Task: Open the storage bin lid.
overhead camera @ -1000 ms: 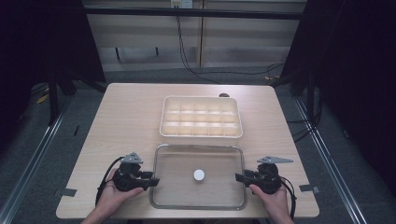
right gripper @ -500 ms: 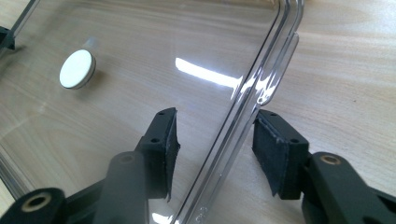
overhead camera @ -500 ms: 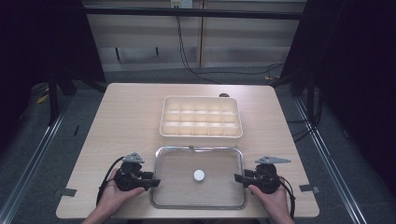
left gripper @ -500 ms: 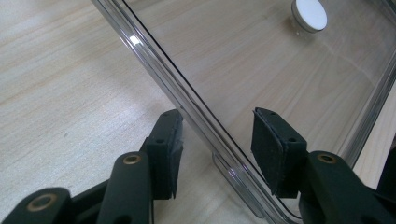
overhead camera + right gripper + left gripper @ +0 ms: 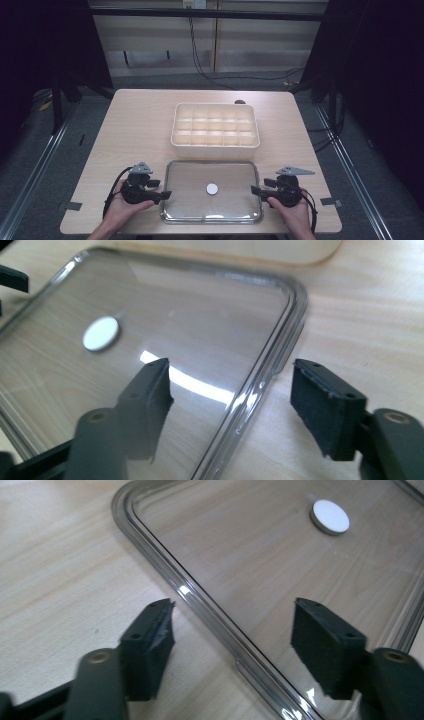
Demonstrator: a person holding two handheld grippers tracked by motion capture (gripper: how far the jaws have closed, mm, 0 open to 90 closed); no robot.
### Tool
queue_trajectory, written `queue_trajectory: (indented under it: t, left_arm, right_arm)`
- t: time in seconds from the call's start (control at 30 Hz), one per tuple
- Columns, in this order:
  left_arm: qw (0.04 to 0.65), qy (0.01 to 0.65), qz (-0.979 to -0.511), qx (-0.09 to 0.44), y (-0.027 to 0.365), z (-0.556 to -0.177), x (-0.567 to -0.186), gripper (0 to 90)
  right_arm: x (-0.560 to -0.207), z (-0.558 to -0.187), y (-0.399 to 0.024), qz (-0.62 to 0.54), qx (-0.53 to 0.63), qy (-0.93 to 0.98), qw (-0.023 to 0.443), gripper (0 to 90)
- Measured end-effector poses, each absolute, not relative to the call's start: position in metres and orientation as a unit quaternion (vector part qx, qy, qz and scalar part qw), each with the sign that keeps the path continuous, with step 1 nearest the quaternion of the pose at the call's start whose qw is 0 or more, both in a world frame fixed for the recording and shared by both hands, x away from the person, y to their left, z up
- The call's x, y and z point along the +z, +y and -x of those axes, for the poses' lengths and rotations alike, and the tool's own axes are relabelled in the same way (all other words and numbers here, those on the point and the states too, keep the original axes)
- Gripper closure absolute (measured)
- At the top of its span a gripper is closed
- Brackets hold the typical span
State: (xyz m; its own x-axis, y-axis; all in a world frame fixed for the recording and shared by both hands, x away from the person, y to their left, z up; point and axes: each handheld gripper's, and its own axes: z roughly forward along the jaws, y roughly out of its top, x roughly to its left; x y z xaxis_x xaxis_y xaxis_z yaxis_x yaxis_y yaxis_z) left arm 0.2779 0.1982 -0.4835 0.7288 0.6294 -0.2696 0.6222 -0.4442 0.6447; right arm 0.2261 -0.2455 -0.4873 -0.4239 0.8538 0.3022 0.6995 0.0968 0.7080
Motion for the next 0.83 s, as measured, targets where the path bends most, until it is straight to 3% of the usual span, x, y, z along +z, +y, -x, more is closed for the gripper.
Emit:
queue_trajectory:
  t: [0.17,0.47,0.83]
  left_arm:
    - [0.387,0.368,-0.845,0.023,0.201,-0.276,-0.477,25.8]
    - [0.407,0.365,-0.836,0.054,0.221,-0.267,-0.467,25.3]
    - [0.462,0.407,-0.782,0.095,0.255,-0.264,-0.455,21.9]
  right_arm:
    - [-0.477,-0.219,-0.251,-0.515,0.452,0.719,0.115,25.9]
    - [-0.461,-0.205,-0.258,-0.499,0.478,0.707,0.154,20.0]
    - [-0.447,-0.190,-0.289,-0.515,0.498,0.672,0.189,16.2]
